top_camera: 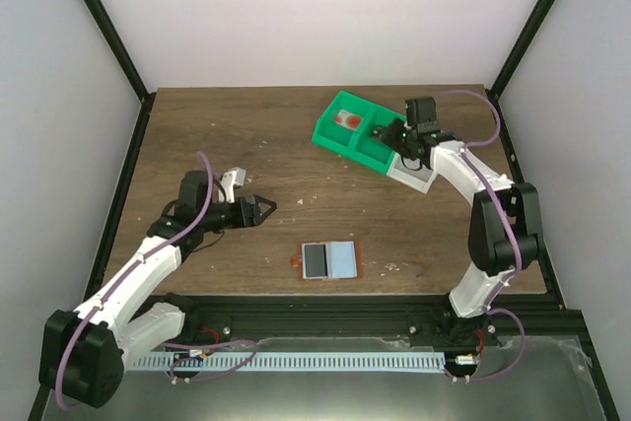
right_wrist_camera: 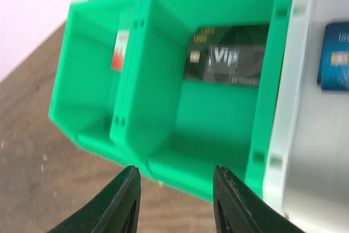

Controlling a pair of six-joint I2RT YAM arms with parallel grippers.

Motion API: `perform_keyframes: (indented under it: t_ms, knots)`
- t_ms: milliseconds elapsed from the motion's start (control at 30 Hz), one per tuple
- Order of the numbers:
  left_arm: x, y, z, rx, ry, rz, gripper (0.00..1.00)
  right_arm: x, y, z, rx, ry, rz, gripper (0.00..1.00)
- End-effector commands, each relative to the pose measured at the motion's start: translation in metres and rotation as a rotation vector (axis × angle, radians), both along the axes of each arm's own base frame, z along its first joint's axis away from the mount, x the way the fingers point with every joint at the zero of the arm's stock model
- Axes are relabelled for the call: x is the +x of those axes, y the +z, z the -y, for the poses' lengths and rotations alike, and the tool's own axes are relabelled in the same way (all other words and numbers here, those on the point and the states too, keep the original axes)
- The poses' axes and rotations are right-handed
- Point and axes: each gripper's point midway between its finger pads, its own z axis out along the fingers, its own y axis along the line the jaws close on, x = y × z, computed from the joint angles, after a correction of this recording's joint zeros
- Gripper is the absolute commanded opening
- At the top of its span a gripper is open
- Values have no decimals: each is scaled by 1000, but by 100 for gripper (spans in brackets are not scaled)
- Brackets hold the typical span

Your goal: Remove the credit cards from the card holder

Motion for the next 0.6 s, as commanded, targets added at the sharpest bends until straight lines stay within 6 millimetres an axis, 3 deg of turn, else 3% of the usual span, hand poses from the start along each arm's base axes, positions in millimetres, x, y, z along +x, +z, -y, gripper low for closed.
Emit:
perform_keyframes:
  t_ms: [0,167,400,567]
  knots:
    - [-10,-4,9,-83,-12,-67,74,-36,6,-24,42,213,9,38]
    - [-15,-14,15,-107,4,-107,66,-85,-11,-46,103,365,-45,37]
    - [-32,-33,44,-147,-45,-171,58,-164,-20,-91,158,589,-50,37]
    - [-40,-45,59,-219,-73,-219,49,-209,-41,-118,184,668,-113,37]
